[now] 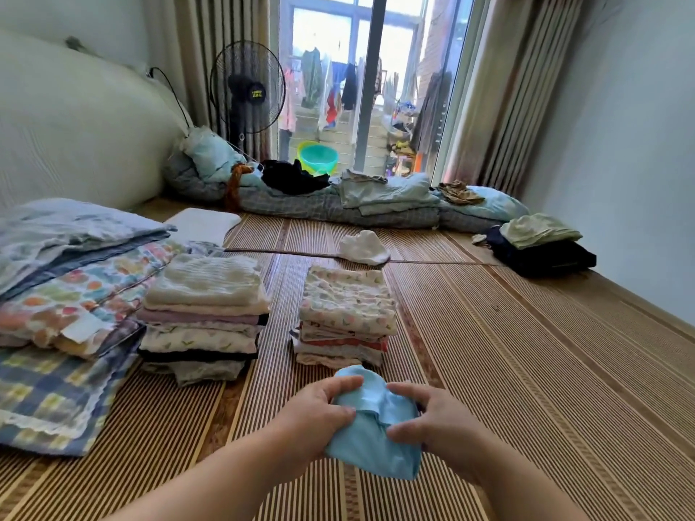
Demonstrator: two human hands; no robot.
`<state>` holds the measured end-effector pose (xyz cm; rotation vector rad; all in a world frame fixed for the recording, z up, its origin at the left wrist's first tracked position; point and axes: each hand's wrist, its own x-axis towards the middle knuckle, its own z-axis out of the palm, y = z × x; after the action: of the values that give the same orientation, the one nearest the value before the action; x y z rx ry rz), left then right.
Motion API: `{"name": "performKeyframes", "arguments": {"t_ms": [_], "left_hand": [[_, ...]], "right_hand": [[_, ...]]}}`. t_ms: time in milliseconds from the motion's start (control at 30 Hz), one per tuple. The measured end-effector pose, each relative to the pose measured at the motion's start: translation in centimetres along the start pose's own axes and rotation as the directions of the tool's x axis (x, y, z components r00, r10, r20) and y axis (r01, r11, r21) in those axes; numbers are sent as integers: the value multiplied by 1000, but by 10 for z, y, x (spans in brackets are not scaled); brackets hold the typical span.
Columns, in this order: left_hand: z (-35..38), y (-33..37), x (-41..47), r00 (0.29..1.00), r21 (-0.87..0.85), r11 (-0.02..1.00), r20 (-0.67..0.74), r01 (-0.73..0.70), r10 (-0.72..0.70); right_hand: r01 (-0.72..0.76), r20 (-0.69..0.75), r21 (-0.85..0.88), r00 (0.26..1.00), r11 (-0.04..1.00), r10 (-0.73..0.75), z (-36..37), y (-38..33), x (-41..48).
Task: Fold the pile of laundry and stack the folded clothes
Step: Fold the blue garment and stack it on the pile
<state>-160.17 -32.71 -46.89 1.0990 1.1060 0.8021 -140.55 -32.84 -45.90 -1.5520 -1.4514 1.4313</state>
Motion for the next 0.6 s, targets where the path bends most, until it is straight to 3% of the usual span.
{"name": "performKeyframes", "arguments": {"t_ms": [100,300,467,600], "left_hand": [[-11,34,28,988,284,952,-63,-118,141],[-46,107,121,930,517,820,-113,-245,350],[-75,122,202,949,642,759,-159,-110,271],[-91,107,237,964,841,537,-194,67,183]], "right_hand": [[130,-75,-223,986,966,-150,-10,-32,35],[287,-103,-379,932,880,-349,-39,-106,134],[202,-106,-446,956,872,-275,-55,-124,236],[95,-57,-607,985,789,-163,-49,-104,286]]}}
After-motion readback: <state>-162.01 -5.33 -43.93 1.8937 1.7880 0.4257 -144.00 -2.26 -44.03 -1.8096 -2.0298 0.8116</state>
